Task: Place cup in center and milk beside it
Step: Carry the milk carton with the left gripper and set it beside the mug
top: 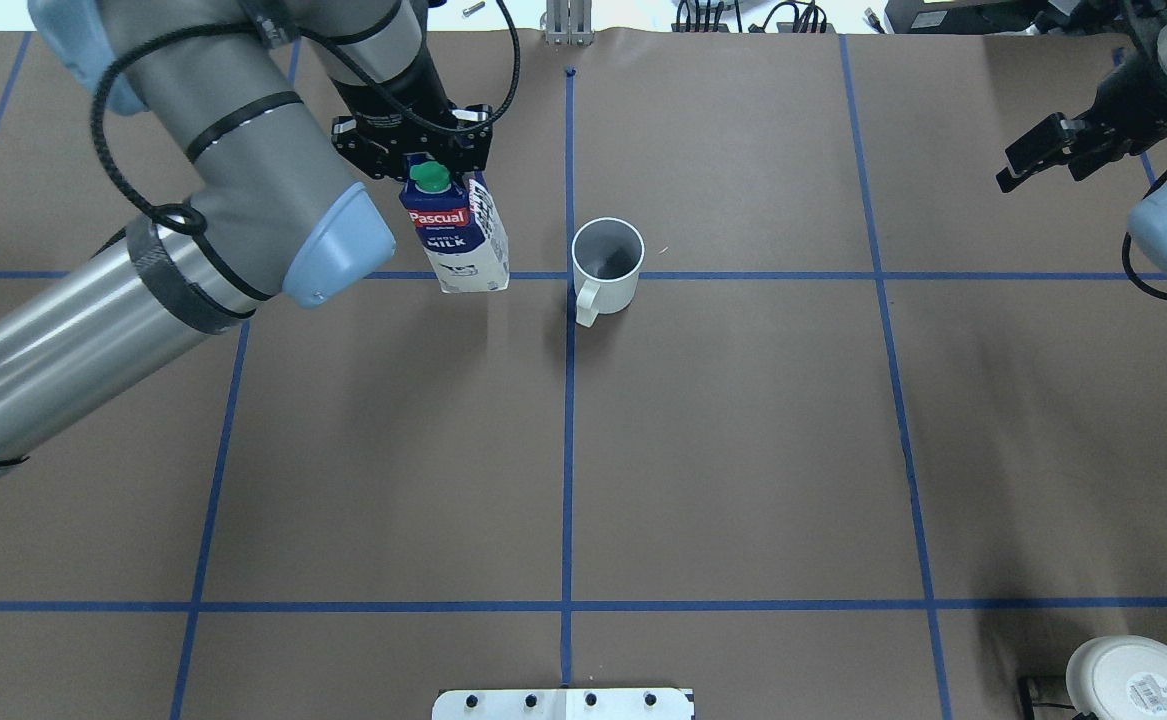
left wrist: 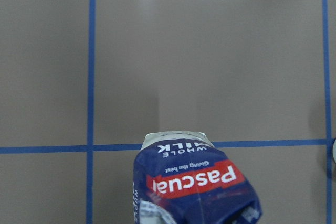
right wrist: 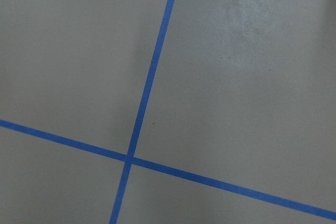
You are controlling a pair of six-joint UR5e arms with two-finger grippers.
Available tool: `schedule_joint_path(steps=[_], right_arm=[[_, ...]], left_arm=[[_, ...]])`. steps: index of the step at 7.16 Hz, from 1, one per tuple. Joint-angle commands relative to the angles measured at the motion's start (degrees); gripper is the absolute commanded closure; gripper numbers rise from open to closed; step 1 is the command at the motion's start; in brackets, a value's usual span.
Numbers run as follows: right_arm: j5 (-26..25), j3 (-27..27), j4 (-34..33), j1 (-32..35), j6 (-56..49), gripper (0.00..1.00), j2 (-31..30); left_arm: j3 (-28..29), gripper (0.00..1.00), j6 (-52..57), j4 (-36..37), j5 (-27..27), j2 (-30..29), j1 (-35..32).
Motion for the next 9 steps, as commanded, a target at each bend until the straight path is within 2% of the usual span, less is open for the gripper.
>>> schedule_joint_path(steps=[1, 3, 5, 6, 7, 8, 9], right_arm=[[0.07, -0.04, 0.00, -0.01, -0.10, 0.01, -0.12], [0.15, -0.13, 0.00, -0.01, -0.10, 0.00, -0.03], [0.15, -0.04, 0.00, -0.01, -0.10, 0.00, -0.03], [0.24, -0.13, 0.00, -0.01, -0.10, 0.00, -0.03], [0.24, -0.04, 0.00, -0.01, -0.02, 0.00, -0.03], [0.24, -0.04, -0.26, -0.01, 0.07, 0.00, 0.23], [1.02, -0.13, -0.87, -0.01, 0.07, 0.01, 0.15]], left_arm=[[3.60, 1.00, -1.22, -0.43, 1.88, -3.57, 2.56], [6.66, 1.00, -2.19, -4.02, 4.86, -3.66, 4.14], [8.44, 1.00, -3.85, -6.85, 5.41, -3.84, 4.94], [8.44, 0.95, -3.95, -6.85, 5.41, -3.93, 4.94], [8.35, 0.29, -4.12, -6.76, 5.41, -3.93, 5.29], [7.65, 0.01, -6.73, -6.76, 5.49, -3.93, 5.29], [5.38, 0.01, -7.11, -6.24, 5.06, -3.84, 5.03]])
